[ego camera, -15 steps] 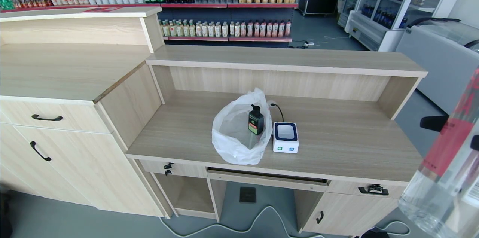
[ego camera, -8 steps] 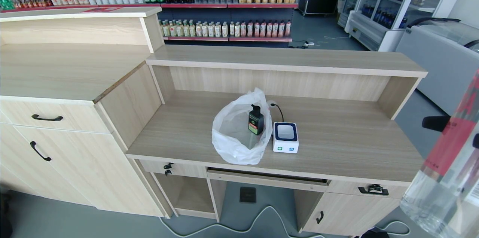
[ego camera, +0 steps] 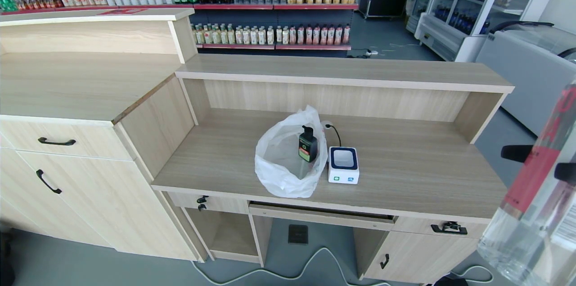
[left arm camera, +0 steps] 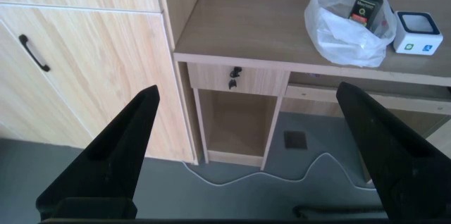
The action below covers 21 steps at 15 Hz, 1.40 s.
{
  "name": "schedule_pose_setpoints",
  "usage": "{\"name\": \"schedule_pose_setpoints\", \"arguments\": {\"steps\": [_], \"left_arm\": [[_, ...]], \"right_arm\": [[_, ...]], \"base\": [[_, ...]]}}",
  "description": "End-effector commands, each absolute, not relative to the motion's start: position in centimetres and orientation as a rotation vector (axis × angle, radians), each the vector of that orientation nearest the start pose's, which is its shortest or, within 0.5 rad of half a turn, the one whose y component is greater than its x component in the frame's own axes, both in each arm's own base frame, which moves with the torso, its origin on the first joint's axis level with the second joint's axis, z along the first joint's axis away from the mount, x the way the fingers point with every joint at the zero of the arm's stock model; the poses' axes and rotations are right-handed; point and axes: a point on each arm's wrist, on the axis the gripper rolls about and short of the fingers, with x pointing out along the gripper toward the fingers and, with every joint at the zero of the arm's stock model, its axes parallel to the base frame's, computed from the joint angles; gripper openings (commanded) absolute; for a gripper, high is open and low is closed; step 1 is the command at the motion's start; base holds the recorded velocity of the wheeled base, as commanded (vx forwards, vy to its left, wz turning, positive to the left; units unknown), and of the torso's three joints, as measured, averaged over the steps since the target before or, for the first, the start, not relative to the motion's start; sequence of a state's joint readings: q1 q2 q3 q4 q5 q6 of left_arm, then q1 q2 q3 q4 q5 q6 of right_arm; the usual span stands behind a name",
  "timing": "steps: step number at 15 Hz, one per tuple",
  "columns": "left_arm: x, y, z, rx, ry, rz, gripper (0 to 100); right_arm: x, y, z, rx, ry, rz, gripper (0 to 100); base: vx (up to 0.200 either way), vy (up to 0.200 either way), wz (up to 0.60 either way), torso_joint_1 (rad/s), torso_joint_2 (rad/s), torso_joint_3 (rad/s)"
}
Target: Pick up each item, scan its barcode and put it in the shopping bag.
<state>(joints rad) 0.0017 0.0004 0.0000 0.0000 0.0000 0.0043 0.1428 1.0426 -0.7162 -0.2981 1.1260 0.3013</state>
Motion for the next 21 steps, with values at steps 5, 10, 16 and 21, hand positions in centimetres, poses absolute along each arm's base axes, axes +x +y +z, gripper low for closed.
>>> {"name": "schedule_pose_setpoints", "arguments": {"steps": [5, 10, 16, 21], "left_arm": [[-2.3, 0.0, 7.5, 0.005, 0.000, 0.002, 100], [-2.3, 0.0, 7.5, 0.005, 0.000, 0.002, 100], [-2.3, 0.0, 7.5, 0.005, 0.000, 0.002, 100], [-2.3, 0.0, 7.5, 0.005, 0.000, 0.002, 100]], "right_arm": [[12.5, 3.5, 27.1, 0.272, 0.211, 1.223, 0], [16.9, -1.9, 25.1, 0.026, 0.101, 0.880, 0], [21.2, -7.4, 23.5, -0.331, 0.182, 0.313, 0], [21.8, -9.4, 22.0, -0.587, 0.272, 0.171, 0]], "base": [[0.000, 0.000, 0.00, 0.000, 0.00, 0.000], [0.000, 0.000, 0.00, 0.000, 0.00, 0.000], [0.000, 0.000, 0.00, 0.000, 0.00, 0.000], [0.000, 0.000, 0.00, 0.000, 0.00, 0.000]]}}
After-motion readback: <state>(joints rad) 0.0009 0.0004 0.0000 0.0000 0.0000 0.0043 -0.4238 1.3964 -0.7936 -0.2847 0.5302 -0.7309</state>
